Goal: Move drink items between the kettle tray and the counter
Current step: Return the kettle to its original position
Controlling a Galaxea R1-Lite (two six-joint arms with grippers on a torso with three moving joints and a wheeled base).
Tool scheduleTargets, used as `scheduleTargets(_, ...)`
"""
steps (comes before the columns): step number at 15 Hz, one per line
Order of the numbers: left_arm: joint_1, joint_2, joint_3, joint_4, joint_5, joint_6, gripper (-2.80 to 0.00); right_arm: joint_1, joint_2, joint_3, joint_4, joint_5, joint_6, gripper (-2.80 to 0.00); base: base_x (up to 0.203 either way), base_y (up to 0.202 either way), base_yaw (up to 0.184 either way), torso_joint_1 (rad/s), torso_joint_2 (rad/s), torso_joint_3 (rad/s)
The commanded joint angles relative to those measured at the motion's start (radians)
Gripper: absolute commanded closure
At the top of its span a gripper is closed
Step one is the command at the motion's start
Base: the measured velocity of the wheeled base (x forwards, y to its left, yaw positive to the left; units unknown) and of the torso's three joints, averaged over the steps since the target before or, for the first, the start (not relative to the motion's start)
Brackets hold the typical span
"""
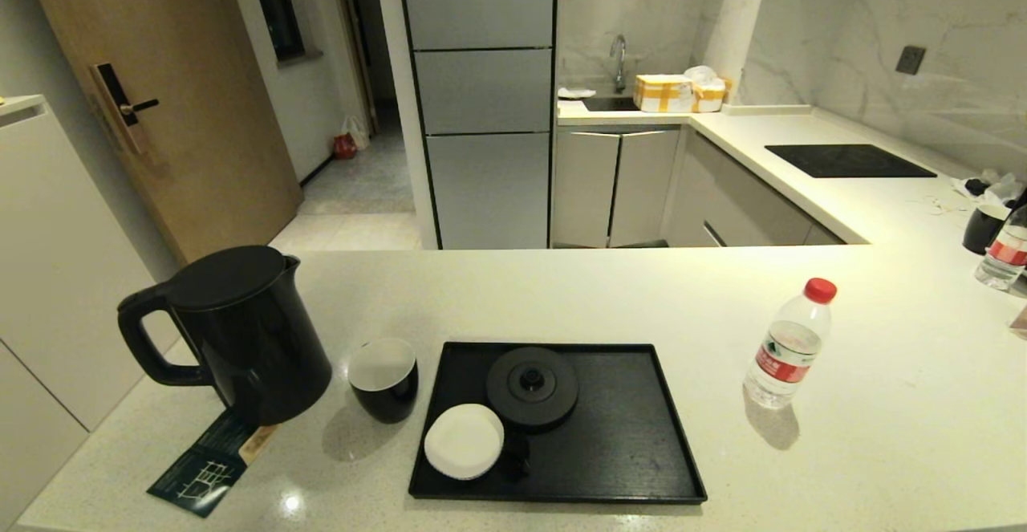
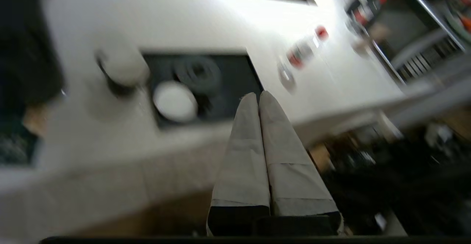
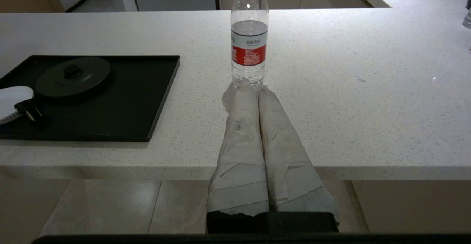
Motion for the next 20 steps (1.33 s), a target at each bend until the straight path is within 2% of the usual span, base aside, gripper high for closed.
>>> scheduleTargets(1,-0.103,-0.187,0.059,0.099,0.028,0.0,0.0,0.001,0.001,0.0,0.0,0.0,0.0,0.0,0.0,0.0,0.0,0.0,0.0,0.0)
scheduleTargets(3,-0.183,-0.346,0.226,0.101,0.142,0.004,0.0,0.0,0.001,0.0,0.0,0.0,0.0,0.0,0.0,0.0,0.0,0.0,0.0,0.0)
scheduleTargets(4,-0.206,-0.402,0.319,0.069,0.226,0.006,0.0,0.0,0.001,0.0,0.0,0.0,0.0,0.0,0.0,0.0,0.0,0.0,0.0,0.0)
scheduleTargets(6,-0.234,-0.498,0.481,-0.063,0.405,0.011,0.0,0.0,0.001,0.0,0.0,0.0,0.0,0.0,0.0,0.0,0.0,0.0,0.0,0.0)
scheduleTargets(7,-0.235,-0.528,0.61,-0.241,0.49,0.016,0.0,0.0,0.001,0.0,0.0,0.0,0.0,0.0,0.0,0.0,0.0,0.0,0.0,0.0)
scheduleTargets(10,-0.235,-0.602,1.077,-0.75,0.688,0.058,0.0,0.0,0.001,0.0,0.0,0.0,0.0,0.0,0.062,0.0,0.0,-0.001,0.0,0.004)
scheduleTargets(12,-0.233,-0.703,1.306,-0.911,0.746,0.116,0.0,0.0,0.001,0.0,0.0,0.0,0.0,0.0,0.042,0.0,-0.002,0.001,0.0,-0.001)
scheduleTargets(15,-0.231,-0.813,1.557,-1.066,0.766,0.218,0.0,0.0,0.001,0.0,0.0,0.0,0.0,0.0,0.0,0.0,0.0,0.0,0.0,0.0)
scheduleTargets(17,-0.229,-0.827,1.613,-1.15,0.756,0.206,0.0,0.0,0.001,0.0,0.0,0.0,0.0,0.0,0.0,0.0,0.0,0.0,0.0,0.0)
scheduleTargets(20,-0.229,-0.827,1.612,-1.151,0.757,0.2,0.0,0.0,0.001,0.0,0.0,0.0,0.0,0.0,0.0,0.0,0.0,0.0,0.0,0.0)
